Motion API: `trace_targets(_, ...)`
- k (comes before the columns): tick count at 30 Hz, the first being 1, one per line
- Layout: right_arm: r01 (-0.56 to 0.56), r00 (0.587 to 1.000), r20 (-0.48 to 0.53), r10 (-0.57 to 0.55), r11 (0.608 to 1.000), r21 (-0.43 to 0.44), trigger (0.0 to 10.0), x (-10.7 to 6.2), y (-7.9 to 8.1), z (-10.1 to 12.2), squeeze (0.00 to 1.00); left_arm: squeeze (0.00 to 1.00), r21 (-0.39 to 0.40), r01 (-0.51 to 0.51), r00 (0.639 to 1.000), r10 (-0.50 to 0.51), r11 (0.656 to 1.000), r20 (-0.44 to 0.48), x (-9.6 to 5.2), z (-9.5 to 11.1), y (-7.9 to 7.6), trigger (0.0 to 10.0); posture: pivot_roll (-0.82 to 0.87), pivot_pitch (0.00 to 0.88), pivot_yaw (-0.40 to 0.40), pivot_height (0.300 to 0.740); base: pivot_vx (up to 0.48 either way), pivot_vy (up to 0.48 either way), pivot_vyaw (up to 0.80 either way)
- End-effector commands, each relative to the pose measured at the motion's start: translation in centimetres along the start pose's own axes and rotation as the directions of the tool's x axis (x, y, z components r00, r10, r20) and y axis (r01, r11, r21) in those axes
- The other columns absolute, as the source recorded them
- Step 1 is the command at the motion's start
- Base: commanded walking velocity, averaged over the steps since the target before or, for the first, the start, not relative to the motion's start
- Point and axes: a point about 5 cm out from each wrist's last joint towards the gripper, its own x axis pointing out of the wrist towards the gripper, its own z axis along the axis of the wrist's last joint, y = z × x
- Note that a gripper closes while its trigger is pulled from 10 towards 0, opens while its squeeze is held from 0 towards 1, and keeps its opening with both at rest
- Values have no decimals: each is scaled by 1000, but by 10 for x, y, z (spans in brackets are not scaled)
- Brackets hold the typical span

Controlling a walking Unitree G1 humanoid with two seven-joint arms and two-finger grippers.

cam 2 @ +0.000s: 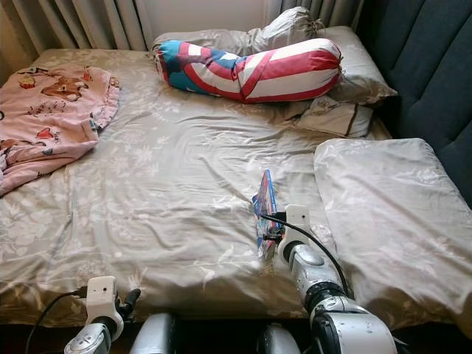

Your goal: Clean up the room

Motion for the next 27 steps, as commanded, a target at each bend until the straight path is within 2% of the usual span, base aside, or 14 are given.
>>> trace_targets(1,27,1000,-4,-27,999,-25,10000,-1,-6,0,0,0,21,13,999,-13,1000,-30,-2,-5,1,10000,90,88,-34,650,0,0,0)
trace_targets(8,32,999,-4,-32,999,3,10000,-2,-10,-5,0,0,28,16,999,-15,999,-32,-2,-5,2,10000,90,90,-30,650,0,0,0)
trace_targets(14,127,991,-28,-129,990,-55,10000,-5,-20,-9,0,0,36,17,999,-15,999,-37,-2,-6,3,10000,92,96,-24,650,0,0,0)
trace_targets(27,176,984,-23,-179,980,-90,10000,-7,-30,-7,0,0,41,19,999,-17,999,-44,-2,-7,3,10000,91,98,-23,650,0,0,0)
